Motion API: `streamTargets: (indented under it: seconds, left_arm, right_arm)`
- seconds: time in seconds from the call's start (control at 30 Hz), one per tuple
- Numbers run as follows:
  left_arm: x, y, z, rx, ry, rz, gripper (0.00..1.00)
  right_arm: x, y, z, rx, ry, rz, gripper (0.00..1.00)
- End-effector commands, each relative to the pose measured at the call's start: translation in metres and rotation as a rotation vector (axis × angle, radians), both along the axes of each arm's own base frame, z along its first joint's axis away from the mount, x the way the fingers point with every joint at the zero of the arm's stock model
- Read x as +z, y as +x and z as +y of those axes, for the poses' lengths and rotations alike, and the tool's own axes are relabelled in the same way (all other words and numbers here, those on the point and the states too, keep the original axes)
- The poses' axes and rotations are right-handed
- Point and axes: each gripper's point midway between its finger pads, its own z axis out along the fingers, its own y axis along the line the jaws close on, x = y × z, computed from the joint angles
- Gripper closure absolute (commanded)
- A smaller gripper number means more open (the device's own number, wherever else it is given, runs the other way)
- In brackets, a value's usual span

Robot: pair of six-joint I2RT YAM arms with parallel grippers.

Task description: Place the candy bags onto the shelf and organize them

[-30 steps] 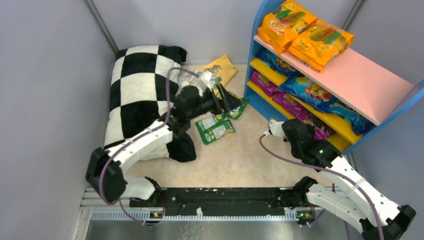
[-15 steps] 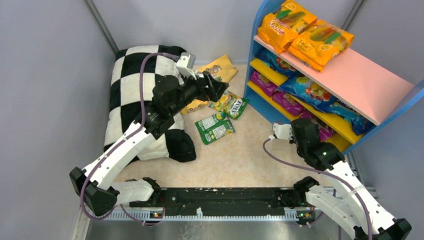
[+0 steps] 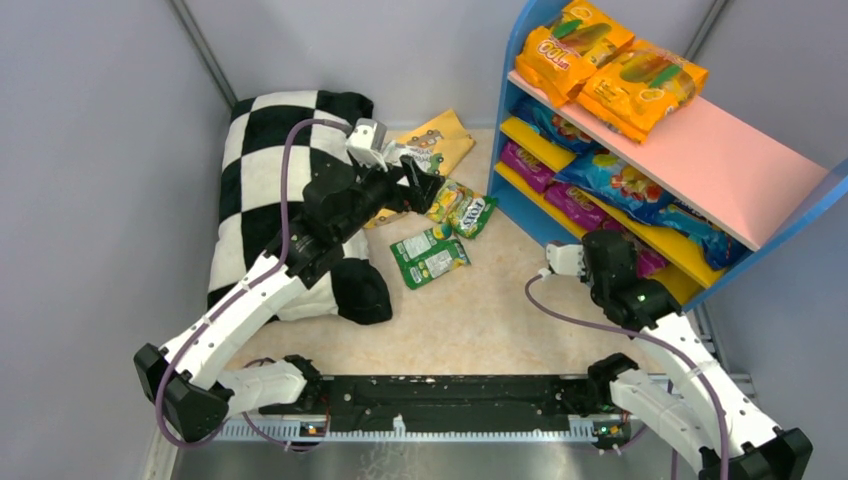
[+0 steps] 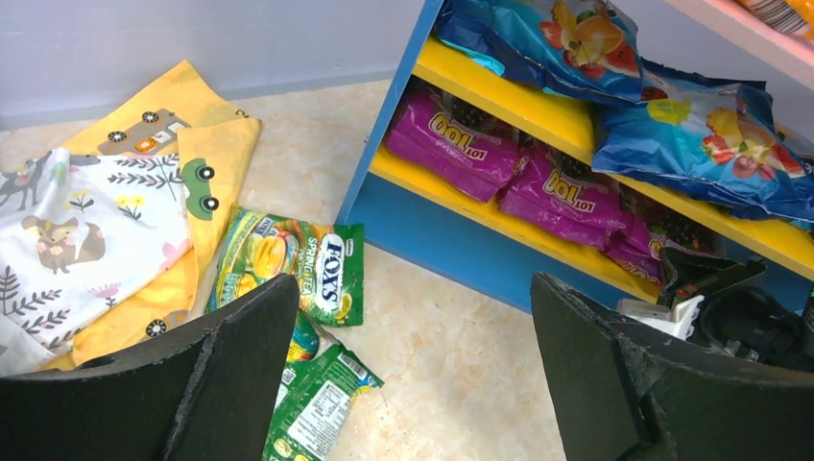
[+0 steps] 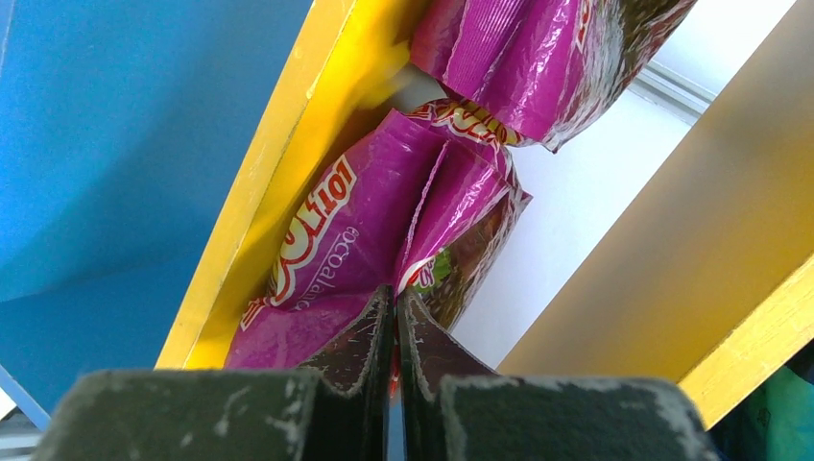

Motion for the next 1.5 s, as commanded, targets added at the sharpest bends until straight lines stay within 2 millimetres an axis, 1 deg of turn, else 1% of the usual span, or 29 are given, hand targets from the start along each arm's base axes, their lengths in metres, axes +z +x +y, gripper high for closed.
streamTargets:
  seconds: [0.0,0.07,0.17,0.3,0.37,0.43,0.5,0.6,0.67,0.7,0.8,0.9,1.0,1.07,1.1,1.17,1.23,1.33,1.4,1.47]
  left_arm:
    - [0.015,0.001,0.005,0.018,-0.02,-0.061,0.04]
    - [0.014,0.001,0.005,0.018,-0.02,-0.062,0.04]
    - [0.012,0.002,0.004,0.016,-0.019,-0.056,0.04]
    - [0.01,0.001,-0.001,-0.008,-0.028,-0.041,0.04]
    - [0.009,0.002,0.0,-0.006,-0.03,-0.036,0.04]
    - [0.007,0.003,0.0,-0.003,-0.028,-0.032,0.04]
    - [0.005,0.005,0.0,-0.002,-0.025,-0.029,0.04]
    - [0.004,0.006,0.0,0.003,-0.027,-0.021,0.03]
    - [0.003,0.004,-0.003,-0.022,-0.034,-0.014,0.03]
    - [0.002,0.004,-0.004,-0.026,-0.036,-0.011,0.04]
    - [0.001,0.005,-0.003,-0.021,-0.036,-0.011,0.04]
    - [0.001,0.006,-0.002,-0.014,-0.032,-0.012,0.03]
    - [0.001,0.006,-0.001,-0.011,-0.031,-0.015,0.03]
    - [0.001,0.005,-0.002,-0.015,-0.032,-0.014,0.04]
    - [0.002,0.005,-0.002,-0.016,-0.033,-0.015,0.04]
    - [0.003,0.004,-0.002,-0.019,-0.034,-0.016,0.04]
    - [0.003,0.004,-0.001,-0.016,-0.034,-0.017,0.04]
    - [0.004,0.005,0.0,-0.01,-0.032,-0.02,0.04]
    - [0.006,0.004,0.002,-0.007,-0.032,-0.026,0.03]
    - [0.008,0.003,0.003,-0.006,-0.032,-0.034,0.02]
  right_arm:
    - [0.0,0.003,-0.001,0.008,0.001,-0.023,0.96]
    - [-0.003,0.001,-0.003,0.009,-0.007,-0.023,0.92]
    - [-0.002,-0.005,-0.004,0.009,0.016,-0.039,0.79]
    - [0.01,-0.014,0.001,-0.011,0.139,-0.058,0.64]
    - [0.014,-0.02,0.001,-0.036,0.19,-0.061,0.58]
    - [0.016,-0.027,0.0,-0.052,0.231,-0.066,0.49]
    - [0.019,-0.034,-0.004,-0.066,0.238,-0.076,0.46]
    - [0.017,-0.042,-0.01,-0.084,0.229,-0.074,0.45]
    - [0.015,-0.043,-0.018,-0.13,0.201,-0.095,0.44]
    - [0.011,-0.044,-0.023,-0.157,0.174,-0.094,0.44]
    - [0.006,-0.043,-0.03,-0.2,0.126,-0.109,0.45]
    - [0.01,-0.042,-0.038,-0.248,0.093,-0.147,0.47]
    - [0.011,-0.047,-0.047,-0.287,0.042,-0.151,0.5]
    - [0.015,-0.047,-0.047,-0.298,0.068,-0.177,0.5]
    - [0.015,-0.045,-0.042,-0.278,0.113,-0.179,0.5]
    - [0.014,-0.042,-0.026,-0.199,0.223,-0.157,0.49]
    - [0.019,-0.04,-0.014,-0.159,0.326,-0.18,0.47]
    - [0.024,-0.042,0.003,-0.096,0.441,-0.159,0.43]
    - [0.03,-0.046,0.025,-0.021,0.566,-0.123,0.33]
    - [0.037,-0.052,0.055,0.087,0.716,-0.07,0.21]
